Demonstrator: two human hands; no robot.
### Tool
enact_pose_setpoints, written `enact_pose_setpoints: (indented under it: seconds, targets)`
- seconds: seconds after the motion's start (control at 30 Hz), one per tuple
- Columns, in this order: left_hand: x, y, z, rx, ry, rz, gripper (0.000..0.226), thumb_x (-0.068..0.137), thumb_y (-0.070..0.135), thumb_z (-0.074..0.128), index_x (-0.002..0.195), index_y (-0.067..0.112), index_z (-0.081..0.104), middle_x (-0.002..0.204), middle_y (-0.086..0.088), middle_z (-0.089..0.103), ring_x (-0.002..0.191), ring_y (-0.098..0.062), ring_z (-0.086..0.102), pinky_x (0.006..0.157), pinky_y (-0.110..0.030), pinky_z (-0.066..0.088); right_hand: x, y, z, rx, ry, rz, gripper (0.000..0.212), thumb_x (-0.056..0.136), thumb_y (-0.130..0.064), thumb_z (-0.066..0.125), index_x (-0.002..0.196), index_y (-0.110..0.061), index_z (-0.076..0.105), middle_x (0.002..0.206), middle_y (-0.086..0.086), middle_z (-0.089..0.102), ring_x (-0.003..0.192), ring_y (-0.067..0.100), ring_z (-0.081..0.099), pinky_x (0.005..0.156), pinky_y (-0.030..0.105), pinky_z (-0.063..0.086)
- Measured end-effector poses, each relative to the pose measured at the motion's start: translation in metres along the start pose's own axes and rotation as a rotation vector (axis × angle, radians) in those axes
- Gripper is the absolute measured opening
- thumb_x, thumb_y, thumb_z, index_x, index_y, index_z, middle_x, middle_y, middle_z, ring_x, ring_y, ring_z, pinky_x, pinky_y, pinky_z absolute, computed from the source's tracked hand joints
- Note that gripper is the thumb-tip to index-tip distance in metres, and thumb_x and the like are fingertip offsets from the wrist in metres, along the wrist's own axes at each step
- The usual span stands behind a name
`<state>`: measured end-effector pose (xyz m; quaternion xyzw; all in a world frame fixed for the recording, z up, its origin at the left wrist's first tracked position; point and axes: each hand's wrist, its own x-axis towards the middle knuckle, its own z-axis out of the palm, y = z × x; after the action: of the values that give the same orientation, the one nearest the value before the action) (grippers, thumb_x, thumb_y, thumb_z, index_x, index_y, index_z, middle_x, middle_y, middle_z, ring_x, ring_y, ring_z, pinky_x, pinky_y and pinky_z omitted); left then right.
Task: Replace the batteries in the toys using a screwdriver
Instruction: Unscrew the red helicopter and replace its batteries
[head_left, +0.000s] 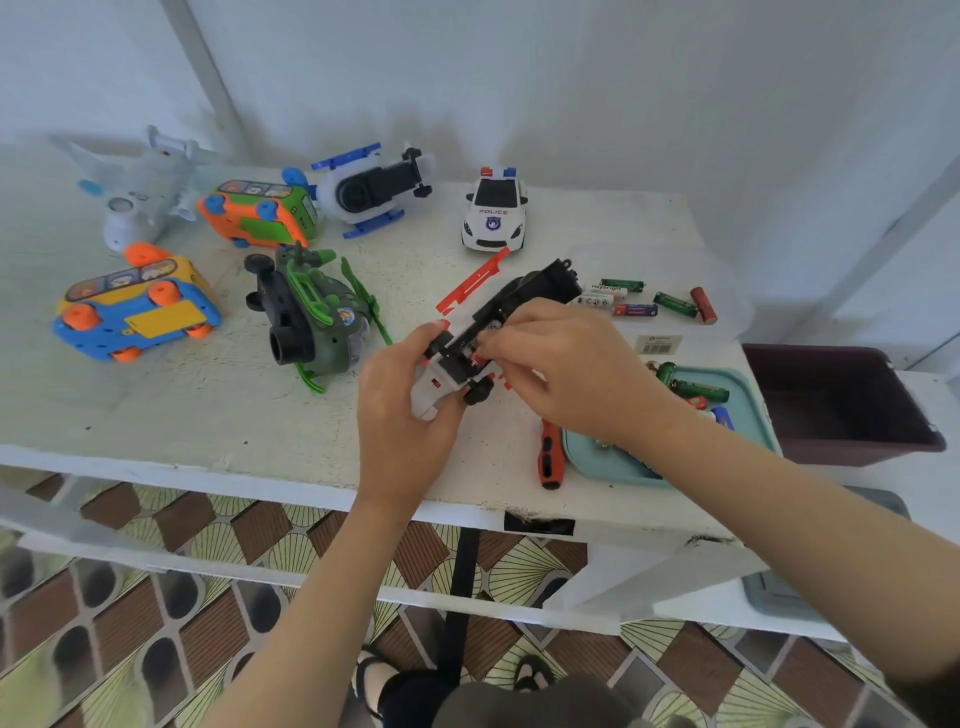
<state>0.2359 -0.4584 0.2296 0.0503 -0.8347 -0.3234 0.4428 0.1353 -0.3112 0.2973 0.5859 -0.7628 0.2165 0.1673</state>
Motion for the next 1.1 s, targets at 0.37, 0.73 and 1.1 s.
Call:
enact_pose_setpoints:
  seconds: [0.37, 0.73, 1.1]
  targets:
    - [0.0, 0.001, 0.0, -0.021, 0.009, -0.019, 0.052, 0.083, 0.023, 0.071, 0.129, 0.021, 0.047, 0.105, 0.007, 0.053, 0.092, -0.004, 0.046, 0.087, -0.014, 0.038, -0.028, -0.006, -0.011, 0.126, 0.046, 0.276, 0.025, 0.088, -0.009, 0.05, 0.103, -0.014, 0.069, 0.091, -0.003, 0.066, 0.08, 0.009, 0.056, 0.069, 0.026, 0.049]
    - [0.0, 0.001, 0.001, -0.015, 0.024, -0.005, 0.053, 0.082, 0.019, 0.074, 0.127, 0.017, 0.048, 0.104, 0.001, 0.055, 0.094, -0.006, 0.046, 0.091, -0.005, 0.033, -0.049, -0.003, -0.03, -0.201, -0.505, 0.706, 0.044, 0.087, -0.06, 0.052, 0.087, -0.017, 0.06, 0.087, -0.002, 0.057, 0.082, 0.016, 0.055, 0.068, 0.031, 0.046]
    - [-0.002, 0.0, 0.001, 0.008, 0.013, -0.012, 0.056, 0.08, 0.012, 0.075, 0.128, 0.02, 0.047, 0.101, 0.004, 0.053, 0.091, -0.006, 0.044, 0.086, -0.009, 0.035, -0.028, -0.01, -0.025, -0.048, -0.359, 0.679, 0.021, 0.081, -0.037, 0.06, 0.083, -0.016, 0.062, 0.077, -0.004, 0.065, 0.073, 0.013, 0.058, 0.058, 0.024, 0.041]
